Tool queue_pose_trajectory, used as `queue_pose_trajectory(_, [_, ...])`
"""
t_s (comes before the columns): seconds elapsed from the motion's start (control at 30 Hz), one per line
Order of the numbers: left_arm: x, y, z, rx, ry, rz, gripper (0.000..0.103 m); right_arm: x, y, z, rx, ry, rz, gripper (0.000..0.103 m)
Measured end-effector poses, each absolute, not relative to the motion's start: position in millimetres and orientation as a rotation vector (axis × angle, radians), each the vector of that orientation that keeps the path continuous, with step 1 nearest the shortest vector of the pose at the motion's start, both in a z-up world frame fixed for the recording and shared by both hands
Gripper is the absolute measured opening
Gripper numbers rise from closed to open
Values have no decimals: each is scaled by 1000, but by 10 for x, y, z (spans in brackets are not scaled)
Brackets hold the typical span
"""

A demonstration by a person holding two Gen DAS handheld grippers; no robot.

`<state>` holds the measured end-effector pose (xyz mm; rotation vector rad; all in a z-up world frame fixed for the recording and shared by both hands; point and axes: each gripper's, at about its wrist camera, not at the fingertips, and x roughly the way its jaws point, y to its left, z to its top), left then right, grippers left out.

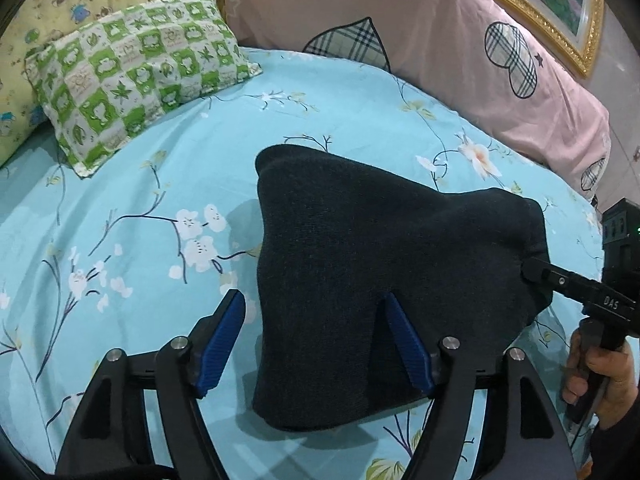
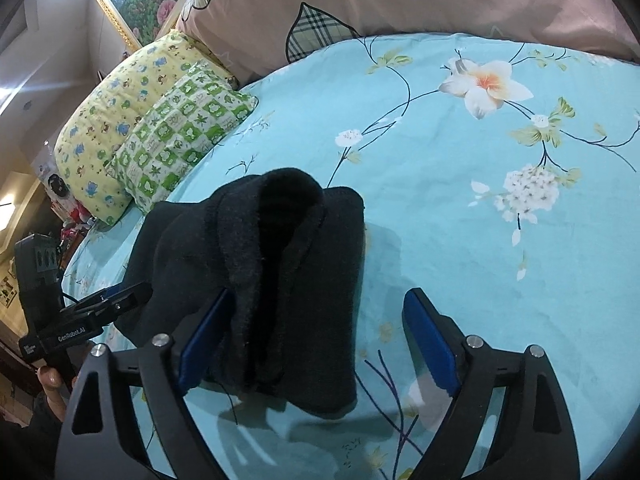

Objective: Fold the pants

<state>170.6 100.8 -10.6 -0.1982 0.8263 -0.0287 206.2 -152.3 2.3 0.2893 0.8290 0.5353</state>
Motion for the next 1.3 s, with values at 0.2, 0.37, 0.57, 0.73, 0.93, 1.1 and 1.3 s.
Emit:
queue_pose_trajectory(0.2, [1553, 986, -54, -184, 816, -10, 79, 1918, -1472, 180, 243, 782, 538, 88])
queue_pose_trajectory(0.37, [1418, 966, -3, -171, 800, 4, 80, 1758, -1429, 315, 206, 742, 549, 88])
queue_pose_trajectory(0.57, [1267, 951, 56, -149, 779, 9, 81, 1587, -1378, 386, 176, 718, 550, 88])
queue_pose_trajectory(0.73, [1126, 889, 124, -103, 749, 20, 82, 1387, -1312, 407, 127, 694, 562, 88])
queue_pose_trajectory(0.93, [974, 788, 118, -53, 718, 51, 82, 1162, -1216, 419, 36, 667, 542, 91])
queue_pose_trajectory(1.1, [890, 711, 63, -16, 718, 71, 83, 1058, -1178, 378, 14, 653, 518, 93])
queue_pose_trajectory(1.3, [890, 718, -14, -7, 733, 85, 83, 1022, -1102, 304, -3, 667, 510, 93])
